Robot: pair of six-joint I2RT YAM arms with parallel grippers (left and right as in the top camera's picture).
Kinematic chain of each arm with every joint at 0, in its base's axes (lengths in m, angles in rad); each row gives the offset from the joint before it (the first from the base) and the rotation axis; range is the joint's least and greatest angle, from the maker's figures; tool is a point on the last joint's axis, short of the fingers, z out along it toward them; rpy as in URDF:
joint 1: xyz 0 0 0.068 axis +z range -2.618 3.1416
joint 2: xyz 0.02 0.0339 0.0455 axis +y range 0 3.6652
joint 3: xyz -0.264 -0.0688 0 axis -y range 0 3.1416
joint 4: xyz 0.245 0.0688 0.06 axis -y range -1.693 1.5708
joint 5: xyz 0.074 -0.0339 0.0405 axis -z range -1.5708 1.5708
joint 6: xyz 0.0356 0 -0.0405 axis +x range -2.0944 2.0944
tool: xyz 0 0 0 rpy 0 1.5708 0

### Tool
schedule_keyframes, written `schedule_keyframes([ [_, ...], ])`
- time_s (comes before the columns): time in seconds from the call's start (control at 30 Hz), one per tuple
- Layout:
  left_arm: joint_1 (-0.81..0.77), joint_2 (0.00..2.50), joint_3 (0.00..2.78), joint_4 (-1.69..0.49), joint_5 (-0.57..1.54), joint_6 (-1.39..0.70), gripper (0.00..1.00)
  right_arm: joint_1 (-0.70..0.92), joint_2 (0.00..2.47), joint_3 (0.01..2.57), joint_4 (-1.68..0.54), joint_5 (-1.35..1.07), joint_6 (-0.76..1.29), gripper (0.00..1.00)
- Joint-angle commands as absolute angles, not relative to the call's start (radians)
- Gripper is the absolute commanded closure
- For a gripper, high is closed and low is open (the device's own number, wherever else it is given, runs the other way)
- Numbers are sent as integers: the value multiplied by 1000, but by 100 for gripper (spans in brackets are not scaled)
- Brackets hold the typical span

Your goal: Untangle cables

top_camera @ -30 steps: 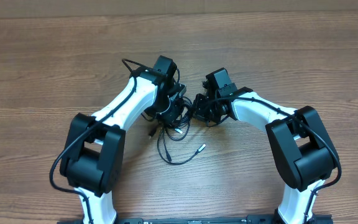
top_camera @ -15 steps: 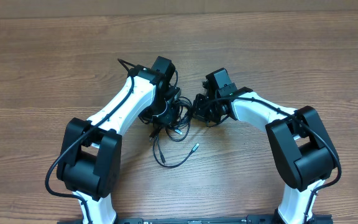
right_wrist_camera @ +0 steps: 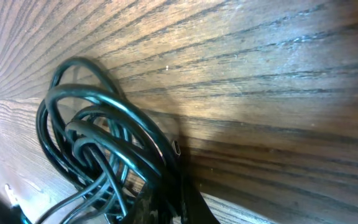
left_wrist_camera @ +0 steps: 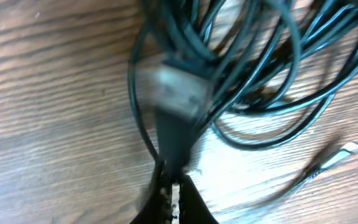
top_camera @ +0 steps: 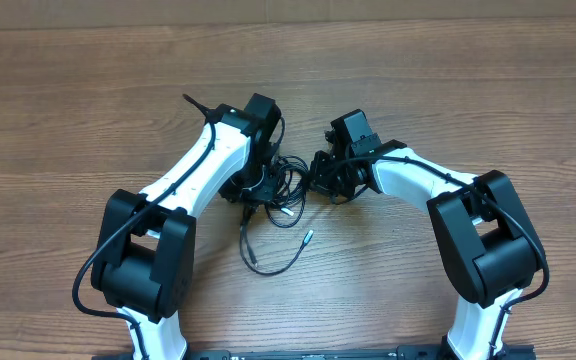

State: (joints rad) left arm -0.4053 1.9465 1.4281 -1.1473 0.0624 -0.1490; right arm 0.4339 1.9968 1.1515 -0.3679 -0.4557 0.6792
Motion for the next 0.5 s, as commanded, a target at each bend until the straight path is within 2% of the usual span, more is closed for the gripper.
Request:
schedule_keyframes([
  [0.0, -398, 1919, 1441, -1156, 10, -178, 96, 425, 2020, 1138, -372, -404, 680, 94],
  [0.27, -399, 1919, 1441, -1182, -67, -233, 91, 425, 2020, 1138, -372, -405, 681, 94],
  [0.47, -398, 1921, 1440, -1215, -201, -360, 91, 425, 2020, 1138, -374, -405, 681, 94],
])
